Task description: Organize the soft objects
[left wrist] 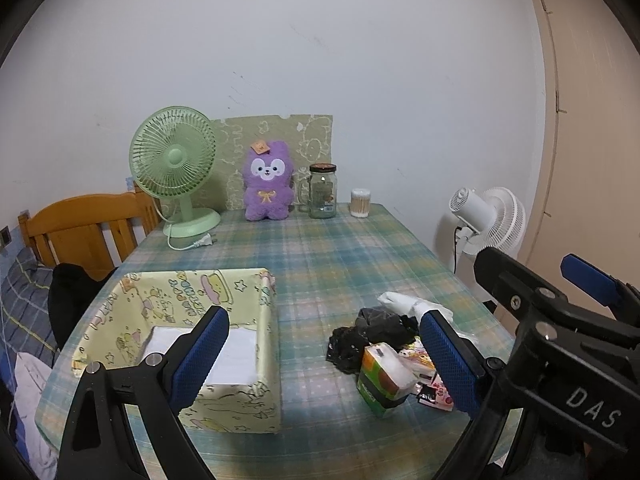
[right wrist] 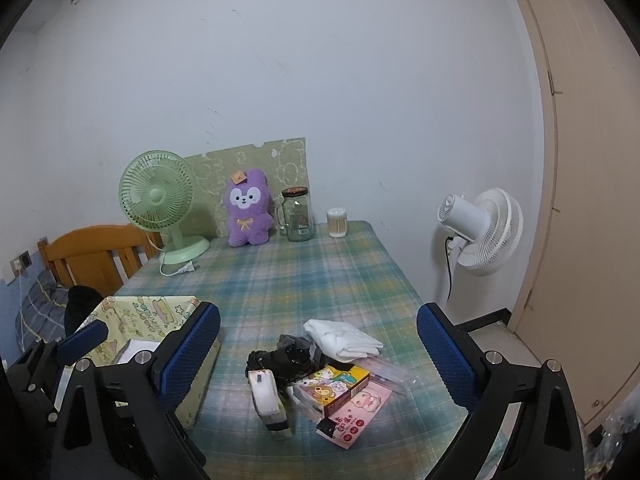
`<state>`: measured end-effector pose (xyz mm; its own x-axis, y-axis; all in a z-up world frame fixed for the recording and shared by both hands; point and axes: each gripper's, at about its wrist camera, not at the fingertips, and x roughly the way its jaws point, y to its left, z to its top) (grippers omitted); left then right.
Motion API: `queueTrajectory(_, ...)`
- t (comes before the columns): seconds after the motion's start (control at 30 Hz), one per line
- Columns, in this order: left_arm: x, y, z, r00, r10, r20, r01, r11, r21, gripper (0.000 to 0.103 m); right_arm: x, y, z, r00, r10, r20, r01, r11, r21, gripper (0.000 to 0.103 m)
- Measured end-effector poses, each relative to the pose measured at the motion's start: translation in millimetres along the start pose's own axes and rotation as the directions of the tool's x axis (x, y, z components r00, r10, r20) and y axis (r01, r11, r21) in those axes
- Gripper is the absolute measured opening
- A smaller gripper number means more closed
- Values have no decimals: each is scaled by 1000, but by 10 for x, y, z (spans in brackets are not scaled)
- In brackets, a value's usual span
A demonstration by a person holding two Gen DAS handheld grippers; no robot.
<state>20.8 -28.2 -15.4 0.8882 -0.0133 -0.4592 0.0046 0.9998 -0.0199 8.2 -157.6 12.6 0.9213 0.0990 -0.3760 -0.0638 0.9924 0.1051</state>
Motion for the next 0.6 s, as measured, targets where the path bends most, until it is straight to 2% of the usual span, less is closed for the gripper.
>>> queueTrajectory(0.3,128,-124,-110,998,-51,-30,51,999,-15,97,151,-125,-124,999,-19,-32,20,1000,13,100)
queueTrajectory(0.5,248,-200,-186,999,-24,-48,24,1000,-15,97,284,-191,-240,998,-10,-67,11,1000,22,97)
queueTrajectory(0.6,346,-233,-232,996,-35,-78,34,999,-20,97,364,-227,-296,996,-3,-89,6,999,31,97)
